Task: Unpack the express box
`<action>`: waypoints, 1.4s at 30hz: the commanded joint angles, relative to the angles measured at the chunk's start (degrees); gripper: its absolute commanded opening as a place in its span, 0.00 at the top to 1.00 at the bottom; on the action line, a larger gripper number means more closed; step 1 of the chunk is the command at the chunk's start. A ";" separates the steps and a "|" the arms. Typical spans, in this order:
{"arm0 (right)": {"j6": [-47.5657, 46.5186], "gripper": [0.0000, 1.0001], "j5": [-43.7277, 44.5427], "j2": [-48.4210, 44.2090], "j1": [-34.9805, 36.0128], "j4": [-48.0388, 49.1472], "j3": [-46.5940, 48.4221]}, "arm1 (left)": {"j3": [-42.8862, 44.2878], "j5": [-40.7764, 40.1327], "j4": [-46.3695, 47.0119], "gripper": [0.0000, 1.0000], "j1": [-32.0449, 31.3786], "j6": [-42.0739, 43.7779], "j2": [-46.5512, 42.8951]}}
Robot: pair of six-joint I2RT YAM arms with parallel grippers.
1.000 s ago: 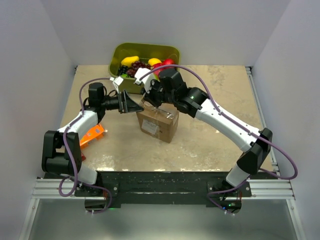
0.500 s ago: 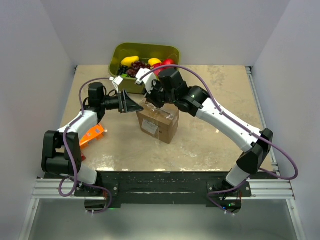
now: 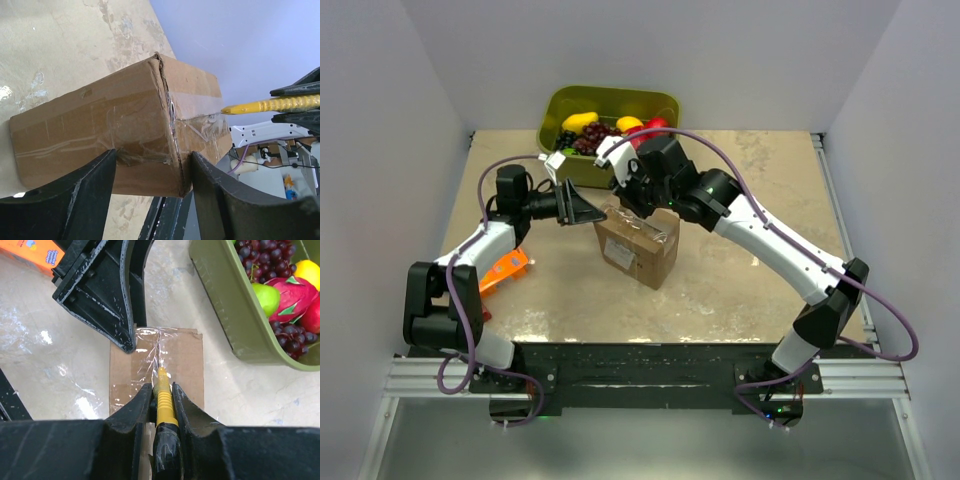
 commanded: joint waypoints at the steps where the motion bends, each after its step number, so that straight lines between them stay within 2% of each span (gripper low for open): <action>1: 1.37 1.00 3.38 -0.65 -0.30 -8.46 1.63 | -1.96 -7.68 -4.26 0.96 0.80 2.58 0.34; 10: 1.98 1.00 3.73 -1.53 -0.30 -11.01 1.19 | -1.08 -8.57 -5.23 1.00 0.80 3.90 -1.86; 32: 1.28 1.00 5.48 -5.40 -0.39 -24.81 6.29 | -1.87 -9.62 -4.43 1.00 1.06 3.29 -2.56; 38: 0.58 1.00 4.52 -6.89 -0.39 -24.21 4.36 | -1.35 -8.84 -1.98 1.00 1.06 2.76 -2.21; 39: -0.12 1.00 4.61 -6.81 -0.39 -23.42 4.18 | -0.65 -6.66 -0.32 0.86 1.06 2.32 -2.12; 42: -1.79 1.00 5.40 -5.84 -0.39 -20.25 4.79 | 4.95 -3.57 5.84 0.60 1.94 0.39 -0.46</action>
